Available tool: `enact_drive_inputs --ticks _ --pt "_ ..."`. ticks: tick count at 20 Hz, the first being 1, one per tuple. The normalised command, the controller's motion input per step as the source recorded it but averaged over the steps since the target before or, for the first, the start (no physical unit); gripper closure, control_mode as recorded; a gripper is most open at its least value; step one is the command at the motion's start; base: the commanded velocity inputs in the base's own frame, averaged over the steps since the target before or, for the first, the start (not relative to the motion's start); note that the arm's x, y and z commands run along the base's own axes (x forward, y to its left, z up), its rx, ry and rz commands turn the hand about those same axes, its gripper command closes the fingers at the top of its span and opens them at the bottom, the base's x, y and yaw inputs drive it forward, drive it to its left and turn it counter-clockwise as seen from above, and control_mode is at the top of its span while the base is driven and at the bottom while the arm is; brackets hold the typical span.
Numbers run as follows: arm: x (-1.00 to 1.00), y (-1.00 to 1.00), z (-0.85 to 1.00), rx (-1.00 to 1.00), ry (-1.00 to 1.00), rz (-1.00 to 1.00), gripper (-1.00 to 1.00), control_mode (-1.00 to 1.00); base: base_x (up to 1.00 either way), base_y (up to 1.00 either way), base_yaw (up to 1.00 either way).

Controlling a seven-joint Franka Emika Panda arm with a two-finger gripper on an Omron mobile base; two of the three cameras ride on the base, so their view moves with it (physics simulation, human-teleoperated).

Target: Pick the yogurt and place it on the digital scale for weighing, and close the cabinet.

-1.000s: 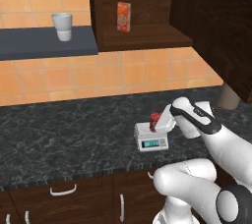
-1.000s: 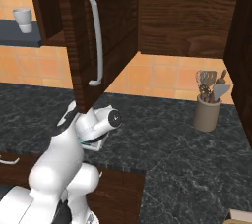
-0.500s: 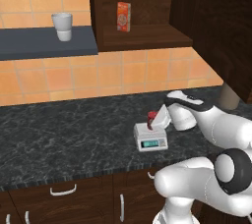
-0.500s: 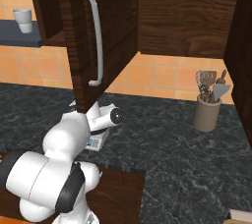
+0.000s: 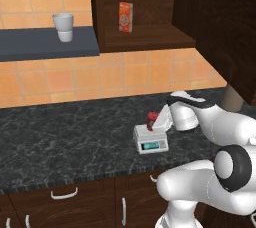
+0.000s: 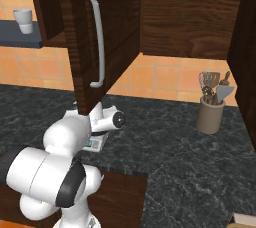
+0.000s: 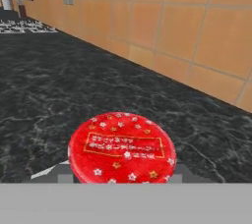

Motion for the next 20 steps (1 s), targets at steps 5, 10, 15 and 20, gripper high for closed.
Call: enact_drive_inputs --ticks 5,10,15,20 --pt "0.00 0.00 0.00 0.00 -0.03 0.00 -1.00 -1.00 0.00 0.00 0.00" --pt "-0.02 -0.09 0.00 0.03 -0.07 0.00 -1.00 -1.00 0.00 0.00 0.00" --pt "-0.10 -0.17 0.00 0.04 -0.06 0.00 -1.00 -1.00 0.00 0.00 0.00" --pt "-0.46 -0.40 0.17 0.11 -0.19 -0.02 -1.00 -1.00 0.00 0.00 0.00"
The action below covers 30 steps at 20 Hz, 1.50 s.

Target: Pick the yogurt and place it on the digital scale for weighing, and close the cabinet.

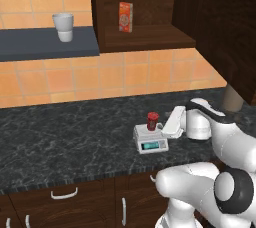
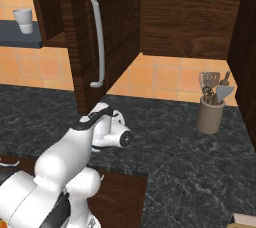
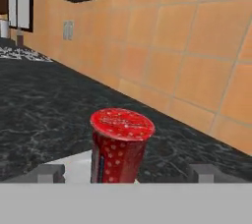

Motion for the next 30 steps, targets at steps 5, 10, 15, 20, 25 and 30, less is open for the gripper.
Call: enact_drive_inputs --ticks 5,10,15,20,25,30 --pt "-0.39 -0.57 0.23 0.16 -0.17 -0.04 -1.00 -1.00 0.00 0.00 0.00" --pt "-0.37 -0.40 0.01 0.05 -0.08 -0.01 -1.00 -1.00 0.00 0.00 0.00" --pt "-0.37 -0.83 0.27 0.14 -0.13 0.00 -1.00 -1.00 0.00 0.00 0.00" --pt "-0.57 -0.96 0.51 0.12 -0.28 0.02 -1.00 -1.00 0.00 0.00 0.00" --pt "-0.44 -0.74 0.96 0.12 -0.27 0.05 -1.00 -1.00 0.00 0.00 0.00" --pt "-0.27 -0.54 1.00 0.11 -0.22 0.05 -1.00 -1.00 0.00 0.00 0.00"
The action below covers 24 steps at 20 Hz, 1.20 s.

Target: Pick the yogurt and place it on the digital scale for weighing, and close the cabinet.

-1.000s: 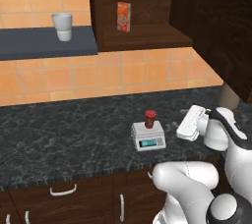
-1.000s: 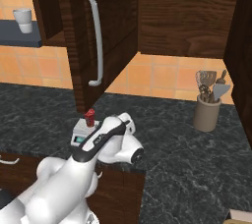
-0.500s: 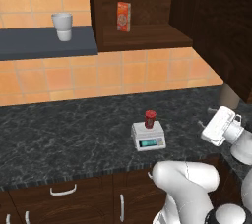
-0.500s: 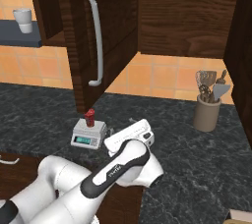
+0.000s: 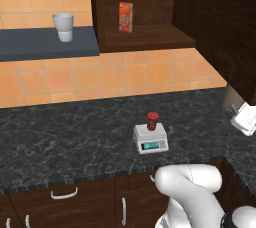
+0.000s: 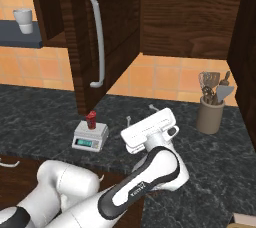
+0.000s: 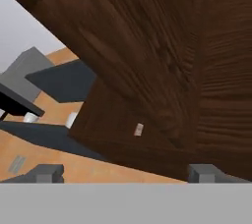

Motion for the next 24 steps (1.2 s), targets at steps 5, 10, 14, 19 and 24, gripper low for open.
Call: enact_drive_inputs --ticks 5,10,14,19,24 --pt "-0.10 -0.07 1.00 0.03 -0.26 0.03 -1.00 -1.00 0.00 0.00 0.00" --pt "-0.03 0.35 1.00 -0.05 -0.27 0.03 -1.00 -1.00 0.00 0.00 0.00" --pt "-0.15 0.43 1.00 -0.09 -0.37 0.05 -1.00 -1.00 0.00 0.00 0.00" --pt "-0.12 0.89 0.85 -0.29 -0.27 -0.01 -1.00 -1.00 0.00 0.00 0.00" --pt "0.15 1.00 0.30 -0.40 -0.08 -0.19 -1.00 -1.00 0.00 0.00 0.00"
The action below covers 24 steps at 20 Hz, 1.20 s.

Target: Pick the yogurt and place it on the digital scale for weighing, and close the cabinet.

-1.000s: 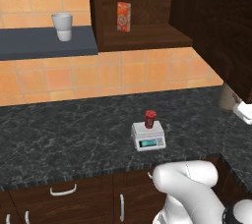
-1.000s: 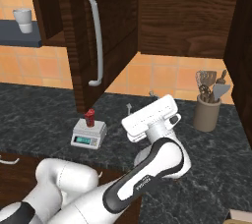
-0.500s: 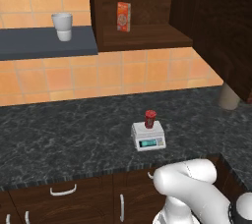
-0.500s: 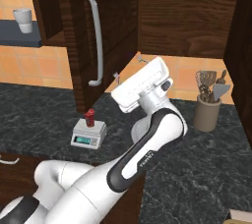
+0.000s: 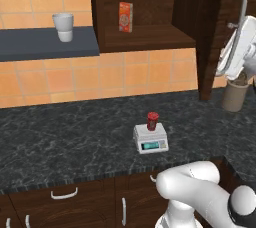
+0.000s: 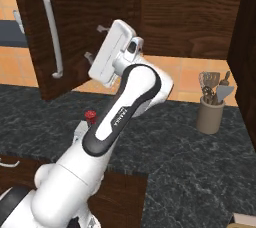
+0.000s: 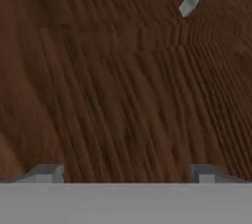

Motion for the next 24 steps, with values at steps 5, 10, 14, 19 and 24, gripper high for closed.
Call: enact_drive_inputs --ticks 5,10,14,19,24 --pt "0.67 1.00 0.00 -0.27 -0.01 -0.39 -1.00 -1.00 0.00 0.00 0.00" --pt "0.83 1.00 -0.07 -0.20 -0.02 -0.41 -1.00 -1.00 0.00 0.00 0.00" --pt "0.89 0.90 -0.16 -0.17 0.00 -0.38 -1.00 -1.00 0.00 0.00 0.00" --pt "0.95 0.32 -0.14 -0.11 0.01 -0.32 -1.00 -1.00 0.00 0.00 0.00" --pt "1.00 0.02 -0.05 -0.07 0.13 -0.27 -1.00 -1.00 0.00 0.00 0.00"
